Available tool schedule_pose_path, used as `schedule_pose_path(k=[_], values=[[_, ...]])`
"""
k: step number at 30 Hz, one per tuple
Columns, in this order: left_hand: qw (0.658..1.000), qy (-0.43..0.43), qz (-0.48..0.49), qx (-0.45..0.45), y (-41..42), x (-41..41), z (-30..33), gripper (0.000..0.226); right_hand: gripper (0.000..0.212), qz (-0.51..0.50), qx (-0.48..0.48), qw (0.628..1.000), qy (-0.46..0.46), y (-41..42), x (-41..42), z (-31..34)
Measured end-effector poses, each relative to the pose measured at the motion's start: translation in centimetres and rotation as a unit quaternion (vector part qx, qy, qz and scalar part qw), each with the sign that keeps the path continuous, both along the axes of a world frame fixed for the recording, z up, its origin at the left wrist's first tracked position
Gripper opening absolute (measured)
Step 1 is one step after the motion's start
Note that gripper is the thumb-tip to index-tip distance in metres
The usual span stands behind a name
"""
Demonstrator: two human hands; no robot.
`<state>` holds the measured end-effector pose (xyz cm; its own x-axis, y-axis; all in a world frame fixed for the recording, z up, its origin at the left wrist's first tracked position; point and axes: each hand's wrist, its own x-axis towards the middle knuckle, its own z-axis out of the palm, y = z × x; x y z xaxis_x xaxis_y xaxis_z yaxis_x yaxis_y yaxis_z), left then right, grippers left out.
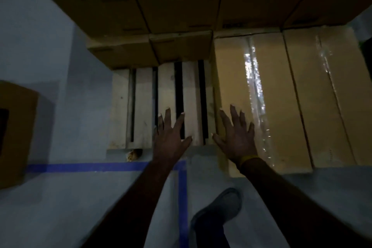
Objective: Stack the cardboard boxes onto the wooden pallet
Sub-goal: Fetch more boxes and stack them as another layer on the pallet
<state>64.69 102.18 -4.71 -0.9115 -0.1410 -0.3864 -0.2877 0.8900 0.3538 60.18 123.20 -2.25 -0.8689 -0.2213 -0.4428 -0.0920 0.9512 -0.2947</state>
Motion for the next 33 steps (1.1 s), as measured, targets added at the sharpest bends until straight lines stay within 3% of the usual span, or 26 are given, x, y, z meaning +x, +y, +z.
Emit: schedule_pose_path(k=[7, 21, 26, 33], values=[[0.995, 0.028, 0.098, 0.013, -13.8, 13.1, 5.3, 0.088, 0.082, 0.054, -0.009, 0.998, 0.015, -13.5, 8.1, 5.6], [0.962, 0.005, 0.273, 0.025, -32.1, 41.5, 28.4, 0.082, 0.081, 0.166, -0.023, 0.986, 0.007, -37.6, 28.9, 28.3], [0.941, 0.029, 0.338, 0.016, -36.9, 46.3, 32.8, 0.082, 0.082, 0.21, -0.039, 0.977, 0.002, -43.9, 32.9, 32.5], [0.923, 0.039, 0.383, 0.003, -44.4, 48.3, 34.8, 0.082, 0.081, 0.238, -0.046, 0.97, -0.017, -53.5, 34.8, 33.8]])
